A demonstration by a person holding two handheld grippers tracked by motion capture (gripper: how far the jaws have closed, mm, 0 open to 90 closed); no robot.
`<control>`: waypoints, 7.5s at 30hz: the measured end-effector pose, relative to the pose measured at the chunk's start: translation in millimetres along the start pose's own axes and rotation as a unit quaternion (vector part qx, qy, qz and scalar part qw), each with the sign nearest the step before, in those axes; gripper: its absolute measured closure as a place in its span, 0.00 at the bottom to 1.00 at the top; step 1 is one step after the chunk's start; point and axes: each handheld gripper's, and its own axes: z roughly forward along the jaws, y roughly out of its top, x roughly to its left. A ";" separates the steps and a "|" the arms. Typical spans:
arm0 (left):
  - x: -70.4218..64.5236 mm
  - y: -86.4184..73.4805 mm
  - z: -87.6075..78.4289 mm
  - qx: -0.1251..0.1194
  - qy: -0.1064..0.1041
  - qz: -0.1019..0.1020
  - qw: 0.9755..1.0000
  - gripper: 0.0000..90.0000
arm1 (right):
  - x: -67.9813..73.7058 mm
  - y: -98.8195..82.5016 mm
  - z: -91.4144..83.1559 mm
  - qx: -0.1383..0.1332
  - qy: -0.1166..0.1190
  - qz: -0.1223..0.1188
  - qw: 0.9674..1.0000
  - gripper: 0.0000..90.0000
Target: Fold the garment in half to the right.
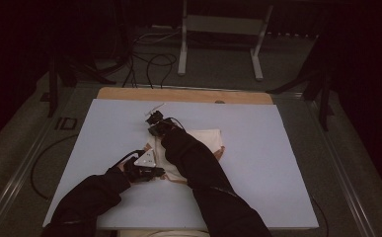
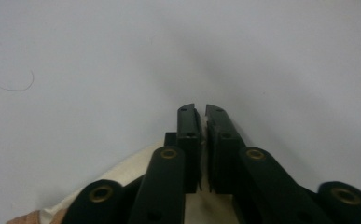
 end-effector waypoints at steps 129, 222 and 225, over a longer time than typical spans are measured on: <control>-37.7 133.2 90.1 0.039 -0.102 0.043 0.993 0.93 | -116.0 -142.4 -156.4 -0.134 -0.028 0.088 0.987 0.90; -26.7 -45.0 -53.0 -0.177 0.083 -0.120 0.973 0.00 | -151.6 -159.6 -143.6 -0.022 -0.110 0.112 0.987 0.95; -26.6 -44.8 -54.5 -0.178 0.084 -0.120 0.973 0.00 | -151.6 -158.4 -144.1 -0.021 -0.108 0.118 0.987 0.86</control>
